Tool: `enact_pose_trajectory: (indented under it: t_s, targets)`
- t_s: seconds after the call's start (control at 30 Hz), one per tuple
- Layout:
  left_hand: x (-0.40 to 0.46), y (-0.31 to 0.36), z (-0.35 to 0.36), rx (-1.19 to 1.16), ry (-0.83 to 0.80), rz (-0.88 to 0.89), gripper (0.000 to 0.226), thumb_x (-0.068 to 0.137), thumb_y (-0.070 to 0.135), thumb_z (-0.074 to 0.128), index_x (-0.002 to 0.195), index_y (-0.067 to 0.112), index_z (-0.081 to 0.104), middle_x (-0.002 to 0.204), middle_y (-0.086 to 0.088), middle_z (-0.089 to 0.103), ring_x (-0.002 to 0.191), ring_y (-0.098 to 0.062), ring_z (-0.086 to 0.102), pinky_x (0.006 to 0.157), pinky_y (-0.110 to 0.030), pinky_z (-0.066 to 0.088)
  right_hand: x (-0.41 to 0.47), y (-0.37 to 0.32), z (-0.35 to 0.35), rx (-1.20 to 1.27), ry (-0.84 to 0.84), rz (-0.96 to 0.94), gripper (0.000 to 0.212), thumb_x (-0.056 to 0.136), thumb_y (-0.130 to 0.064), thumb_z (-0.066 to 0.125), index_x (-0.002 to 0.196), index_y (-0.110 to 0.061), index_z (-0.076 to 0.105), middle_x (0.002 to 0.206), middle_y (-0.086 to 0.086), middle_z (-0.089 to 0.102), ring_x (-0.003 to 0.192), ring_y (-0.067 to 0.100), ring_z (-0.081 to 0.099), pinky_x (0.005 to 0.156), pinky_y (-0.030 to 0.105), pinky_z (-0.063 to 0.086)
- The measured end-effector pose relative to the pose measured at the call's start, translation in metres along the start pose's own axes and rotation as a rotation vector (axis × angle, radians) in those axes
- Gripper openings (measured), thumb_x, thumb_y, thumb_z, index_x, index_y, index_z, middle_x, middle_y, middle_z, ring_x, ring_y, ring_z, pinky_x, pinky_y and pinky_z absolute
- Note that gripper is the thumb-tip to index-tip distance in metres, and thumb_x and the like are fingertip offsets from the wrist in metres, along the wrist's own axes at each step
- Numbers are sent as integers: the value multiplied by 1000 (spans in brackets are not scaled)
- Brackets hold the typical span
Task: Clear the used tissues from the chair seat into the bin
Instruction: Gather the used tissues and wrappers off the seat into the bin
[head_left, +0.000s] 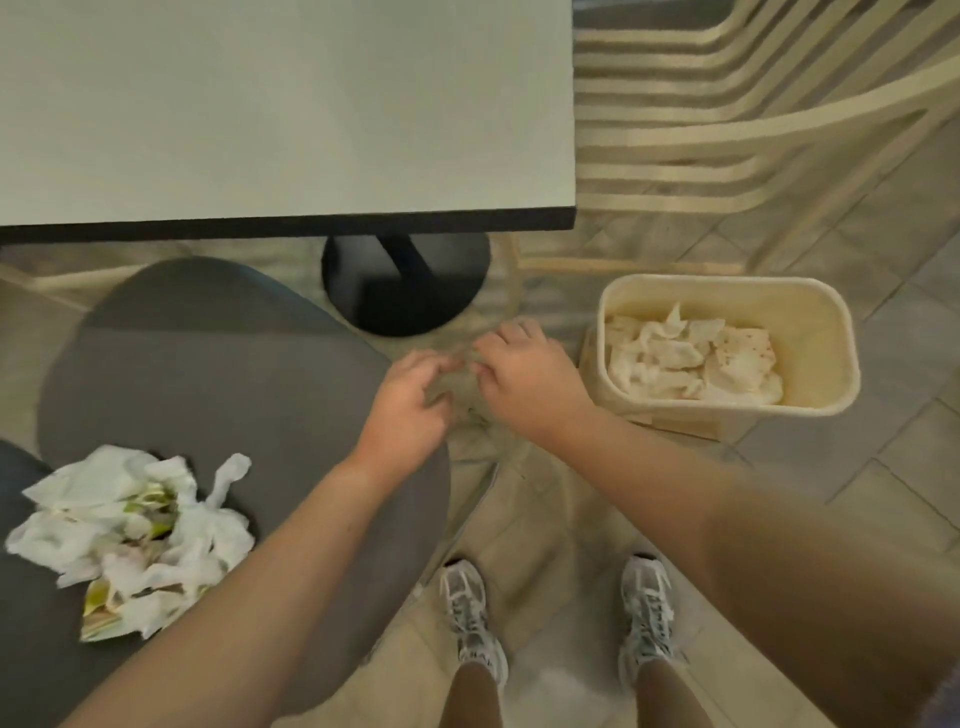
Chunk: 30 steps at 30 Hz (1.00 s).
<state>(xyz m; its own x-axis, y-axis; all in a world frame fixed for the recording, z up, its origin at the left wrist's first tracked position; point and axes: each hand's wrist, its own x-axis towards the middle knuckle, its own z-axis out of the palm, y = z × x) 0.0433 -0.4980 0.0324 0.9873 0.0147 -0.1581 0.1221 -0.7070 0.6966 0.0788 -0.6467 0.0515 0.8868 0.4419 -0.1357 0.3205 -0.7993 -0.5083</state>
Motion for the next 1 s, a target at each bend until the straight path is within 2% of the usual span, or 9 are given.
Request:
enact_pose_trajectory:
  t_s: [0.2, 0.3, 0.47, 0.57, 0.63, 0.73, 0.8, 0.87, 1.0]
  targets:
    - [-39, -100, -74, 144, 31, -100, 39, 69, -6, 53, 105, 4, 66, 110, -19, 61, 109, -31, 52, 92, -12, 24, 37, -93, 60, -41, -128, -39, 32, 93, -27, 43, 119, -11, 52, 125, 13, 52, 120, 32, 43, 97, 42, 38]
    - [-60, -151, -105, 189, 48, -164, 40, 72, -8, 54, 108, 6, 65, 110, -17, 60, 106, -35, 52, 90, -11, 24, 54, -130, 91, -36, -184, -75, 31, 94, -27, 42, 120, -12, 52, 126, 13, 50, 121, 32, 42, 98, 41, 38]
    - [-97, -220, -144, 226, 77, -328, 40, 79, -10, 52, 113, 10, 62, 112, -9, 55, 111, -27, 44, 91, -15, 25, 71, -182, 142, -56, -336, -165, 32, 96, -29, 41, 121, -13, 50, 127, 11, 49, 121, 31, 40, 98, 41, 38]
    - [-113, -251, -156, 196, -37, -427, 52, 72, -8, 54, 119, 14, 59, 111, -2, 49, 117, -26, 38, 94, -19, 25, 72, -203, 172, -47, -416, -227, 32, 95, -30, 44, 121, -12, 51, 124, 10, 50, 119, 29, 40, 99, 40, 39]
    - [-120, -266, -161, 232, -187, -439, 58, 67, 9, 57, 124, 18, 55, 124, -5, 47, 124, -27, 34, 99, -23, 24, 72, -214, 190, -48, -473, -267, 33, 94, -29, 45, 122, -11, 50, 123, 10, 50, 119, 29, 40, 99, 41, 40]
    - [-127, -283, -162, 382, -420, -382, 73, 65, 30, 65, 135, 24, 43, 135, -6, 38, 126, -29, 29, 105, -33, 28, 68, -225, 216, -37, -561, -311, 35, 92, -30, 50, 122, -11, 50, 123, 10, 50, 119, 29, 39, 99, 46, 41]
    - [-129, -293, -160, 448, -477, -331, 82, 66, 34, 75, 138, 24, 38, 135, -8, 39, 124, -29, 32, 104, -39, 34, 65, -230, 232, -2, -625, -333, 39, 88, -34, 56, 121, -12, 51, 124, 8, 50, 119, 27, 37, 98, 46, 41]
    - [-129, -301, -158, 420, -453, -331, 75, 68, 24, 76, 135, 19, 43, 128, -10, 44, 118, -28, 39, 98, -37, 38, 60, -232, 247, 16, -692, -354, 51, 83, -40, 63, 124, -14, 48, 128, 7, 46, 122, 26, 35, 102, 45, 39]
    - [-127, -305, -154, 317, -322, -360, 41, 80, 2, 59, 121, 6, 57, 115, -18, 55, 107, -32, 53, 91, -35, 42, 48, -236, 268, 5, -792, -299, 85, 71, -49, 71, 137, -16, 31, 137, 11, 33, 130, 29, 27, 107, 46, 34]
